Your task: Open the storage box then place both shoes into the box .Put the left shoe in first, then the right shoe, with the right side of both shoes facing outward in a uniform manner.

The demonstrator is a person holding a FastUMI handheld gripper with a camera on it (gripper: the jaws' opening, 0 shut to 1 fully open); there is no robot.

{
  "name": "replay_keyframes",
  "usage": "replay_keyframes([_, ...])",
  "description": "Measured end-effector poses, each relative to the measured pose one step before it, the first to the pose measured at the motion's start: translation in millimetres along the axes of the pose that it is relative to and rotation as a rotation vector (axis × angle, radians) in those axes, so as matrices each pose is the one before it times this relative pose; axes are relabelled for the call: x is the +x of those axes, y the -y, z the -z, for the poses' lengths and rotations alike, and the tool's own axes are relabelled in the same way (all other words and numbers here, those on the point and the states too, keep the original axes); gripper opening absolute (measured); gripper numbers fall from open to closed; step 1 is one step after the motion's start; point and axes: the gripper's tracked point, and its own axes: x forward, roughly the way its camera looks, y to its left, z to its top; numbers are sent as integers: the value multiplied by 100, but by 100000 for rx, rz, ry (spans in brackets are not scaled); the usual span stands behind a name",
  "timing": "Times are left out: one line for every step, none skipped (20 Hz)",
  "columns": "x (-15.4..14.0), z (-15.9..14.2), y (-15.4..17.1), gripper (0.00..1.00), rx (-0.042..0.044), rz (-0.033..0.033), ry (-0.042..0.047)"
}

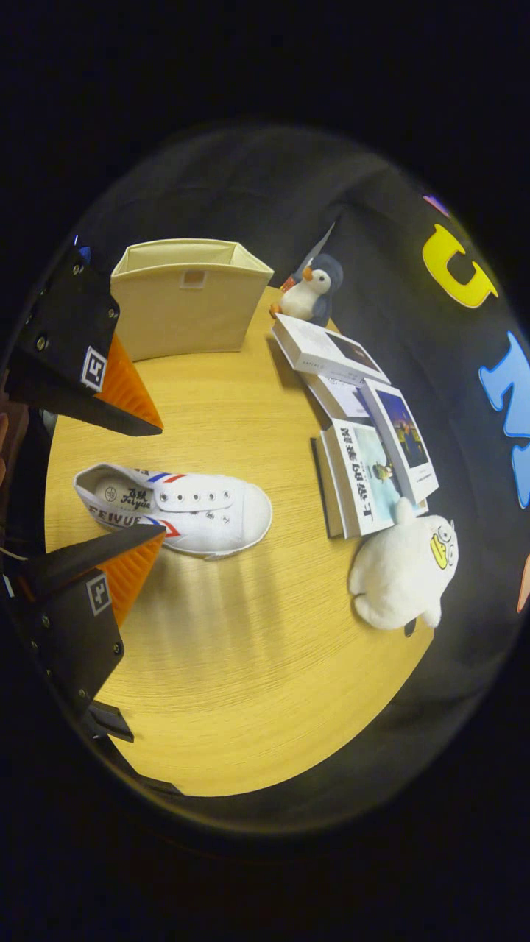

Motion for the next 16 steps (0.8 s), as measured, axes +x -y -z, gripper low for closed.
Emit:
replay_keyframes([379,529,457,74,502,524,-1340])
replay_keyframes([536,543,440,74,378,327,-1415])
replay_keyframes([527,451,453,74,128,752,-1412])
replay_keyframes([579,542,566,74,177,1154,-1667])
replay_keyframes([588,322,303,74,414,132,-1478])
replay_keyframes([714,409,327,74,1086,593,-1907])
replay_keyframes([579,256,305,74,1079,524,-1631])
replay_keyframes([810,90,706,74,754,990,-1126])
replay_keyframes([502,28,343,74,-65,1019,-509])
replay_keyframes([558,6,258,74,-772,918,-267])
replay_keyframes([456,-35,152,74,-1066,902,-469])
replay_keyframes([456,111,-21,73,-1239,427,-819])
replay_keyframes([438,11,110,72,-1322,812,-759])
replay_keyframes([490,87,147,71,-1514,1052,-480])
replay_keyframes([563,37,43,70,-1650,699,-685])
replay_keyframes([-65,-40,-686,60,-166,-3353,-400])
